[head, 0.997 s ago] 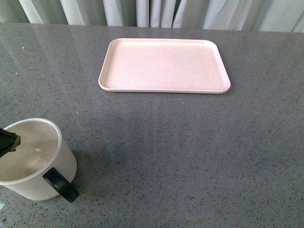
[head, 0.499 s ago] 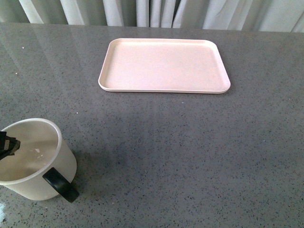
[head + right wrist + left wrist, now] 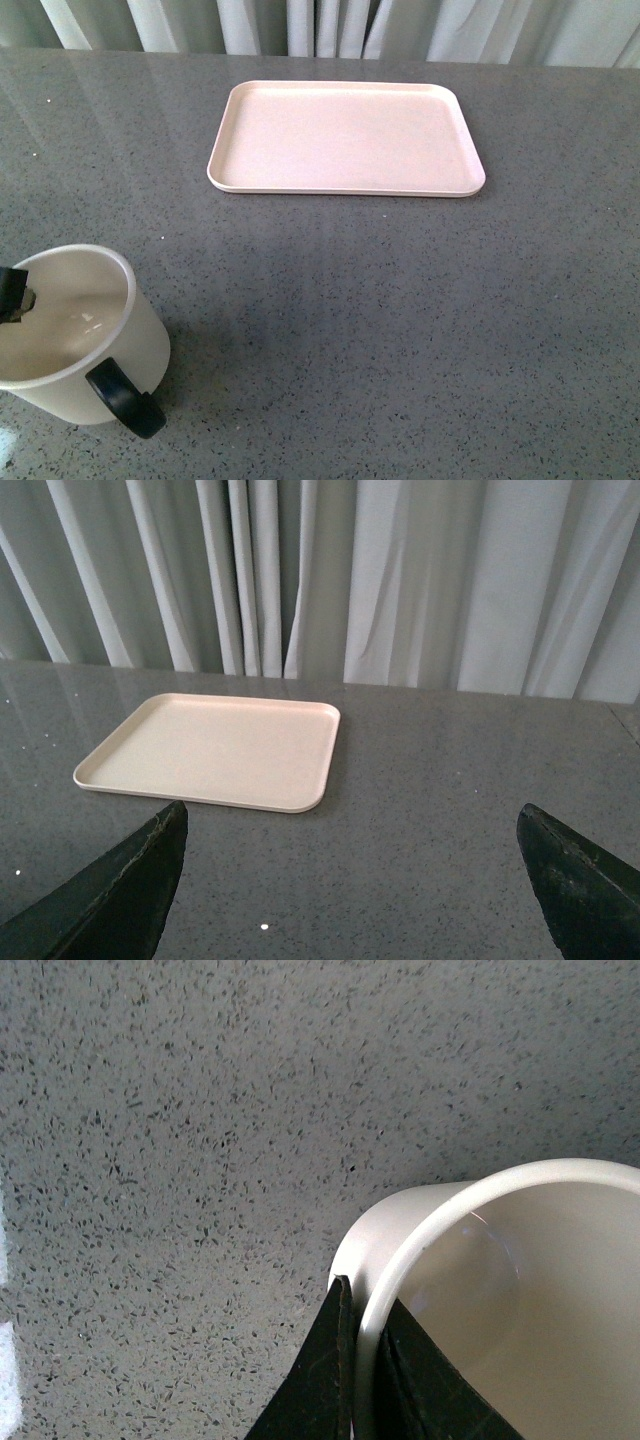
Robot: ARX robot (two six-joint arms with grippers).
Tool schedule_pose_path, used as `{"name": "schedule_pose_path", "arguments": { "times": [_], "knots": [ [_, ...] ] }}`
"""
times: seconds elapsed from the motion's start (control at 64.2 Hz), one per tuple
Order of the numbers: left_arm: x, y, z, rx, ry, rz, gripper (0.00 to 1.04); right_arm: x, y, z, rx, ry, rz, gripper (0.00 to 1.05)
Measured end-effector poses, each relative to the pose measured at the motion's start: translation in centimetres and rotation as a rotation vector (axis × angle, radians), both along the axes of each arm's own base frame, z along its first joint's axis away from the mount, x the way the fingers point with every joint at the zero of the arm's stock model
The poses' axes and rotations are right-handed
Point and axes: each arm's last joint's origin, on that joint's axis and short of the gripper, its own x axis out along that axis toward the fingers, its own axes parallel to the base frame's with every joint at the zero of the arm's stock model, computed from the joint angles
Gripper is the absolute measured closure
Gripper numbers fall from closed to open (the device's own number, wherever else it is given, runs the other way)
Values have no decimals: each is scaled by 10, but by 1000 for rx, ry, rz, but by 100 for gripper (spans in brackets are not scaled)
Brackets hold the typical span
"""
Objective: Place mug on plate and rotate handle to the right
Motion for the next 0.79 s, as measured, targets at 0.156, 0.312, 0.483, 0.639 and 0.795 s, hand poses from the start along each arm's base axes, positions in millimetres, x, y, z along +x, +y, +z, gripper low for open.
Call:
{"name": "schedule_pose_path", "arguments": {
  "times": [0.156, 0.312, 0.483, 0.639, 0.795],
  "knots": [
    [20, -9, 25, 0, -34, -22, 103, 0, 0, 0, 0, 0, 0, 9],
    [61, -31, 52, 3, -85, -61, 103, 0, 0, 0, 0, 0, 0, 9],
    [99, -58, 64, 0, -100, -116, 103, 0, 0, 0, 0, 0, 0, 9],
    [145, -90, 67, 2, -91, -162, 103, 0, 0, 0, 0, 0, 0, 9],
    [180, -119, 62, 1, -79, -196, 103, 0, 0, 0, 0, 0, 0, 9]
  ]
}}
